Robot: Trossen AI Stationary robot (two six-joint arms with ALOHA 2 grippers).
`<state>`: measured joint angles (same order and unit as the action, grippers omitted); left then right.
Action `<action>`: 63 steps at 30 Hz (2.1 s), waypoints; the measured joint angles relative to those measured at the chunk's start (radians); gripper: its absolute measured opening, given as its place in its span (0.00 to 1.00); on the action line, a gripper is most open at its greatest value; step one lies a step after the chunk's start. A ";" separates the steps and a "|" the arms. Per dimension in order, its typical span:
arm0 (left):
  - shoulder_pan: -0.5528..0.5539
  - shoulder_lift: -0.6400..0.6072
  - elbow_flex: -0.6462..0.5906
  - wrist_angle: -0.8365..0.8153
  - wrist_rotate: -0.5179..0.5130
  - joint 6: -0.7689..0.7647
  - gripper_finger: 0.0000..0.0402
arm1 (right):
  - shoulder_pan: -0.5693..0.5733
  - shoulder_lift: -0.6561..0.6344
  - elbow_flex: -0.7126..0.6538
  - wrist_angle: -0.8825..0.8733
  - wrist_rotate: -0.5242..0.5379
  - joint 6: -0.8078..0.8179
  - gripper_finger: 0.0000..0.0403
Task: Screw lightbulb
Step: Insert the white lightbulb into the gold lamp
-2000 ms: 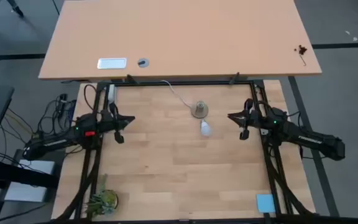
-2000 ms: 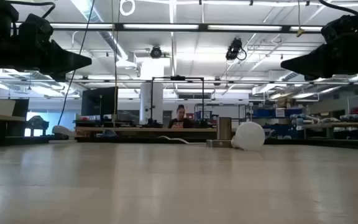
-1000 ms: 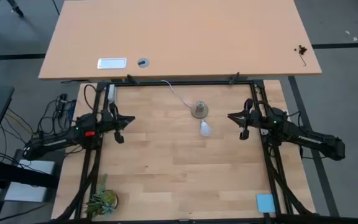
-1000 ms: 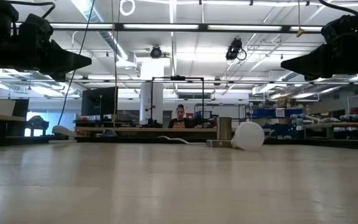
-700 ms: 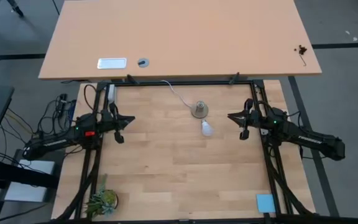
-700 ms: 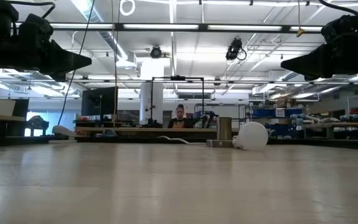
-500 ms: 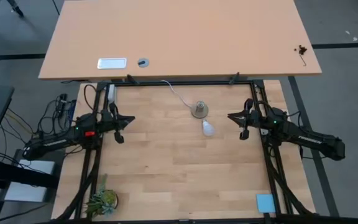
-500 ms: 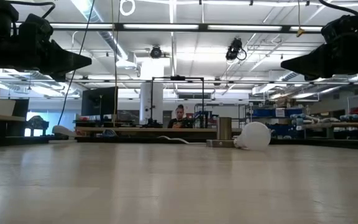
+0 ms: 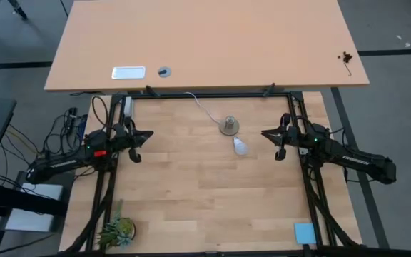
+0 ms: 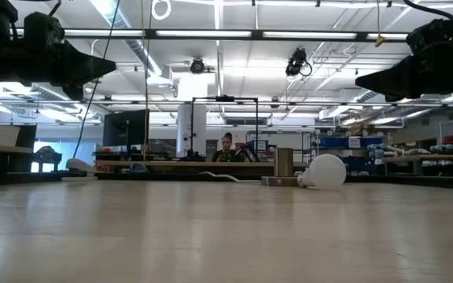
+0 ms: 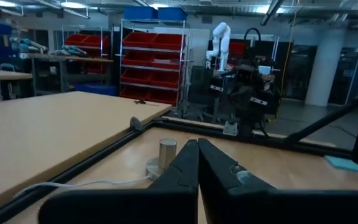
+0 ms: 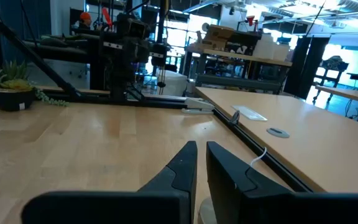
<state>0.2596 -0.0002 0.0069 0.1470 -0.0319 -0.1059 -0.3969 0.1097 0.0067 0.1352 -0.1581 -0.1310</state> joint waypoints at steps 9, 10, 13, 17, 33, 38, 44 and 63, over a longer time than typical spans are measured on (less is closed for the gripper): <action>0.000 0.000 0.000 0.117 -0.014 -0.012 0.01 | 0.000 0.000 0.000 0.000 0.000 0.000 0.11; 0.000 -0.001 0.000 0.138 -0.013 -0.027 0.01 | 0.000 0.000 0.000 0.000 0.000 0.000 0.11; 0.000 0.000 0.000 0.175 -0.004 -0.064 0.01 | 0.000 0.000 0.000 0.002 0.000 0.000 0.11; 0.000 0.000 0.000 0.190 0.003 -0.082 0.01 | 0.000 0.000 0.000 0.004 0.000 0.000 0.11; 0.000 0.000 0.000 0.110 0.008 -0.077 0.01 | 0.000 0.000 0.000 0.005 0.000 0.000 0.11; 0.000 0.000 0.000 0.114 -0.136 -0.056 0.01 | 0.000 0.000 0.000 0.005 0.000 0.000 0.11; 0.001 0.000 0.015 0.145 -0.241 -0.085 0.01 | 0.000 0.000 0.000 0.005 0.000 0.000 0.11; -0.001 0.376 0.190 0.118 0.140 -0.020 0.01 | 0.000 0.001 0.000 0.005 0.000 0.000 0.11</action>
<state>0.2588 0.3758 0.1973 0.2654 0.1077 -0.1258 -0.3969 0.1104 0.0067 0.1406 -0.1581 -0.1308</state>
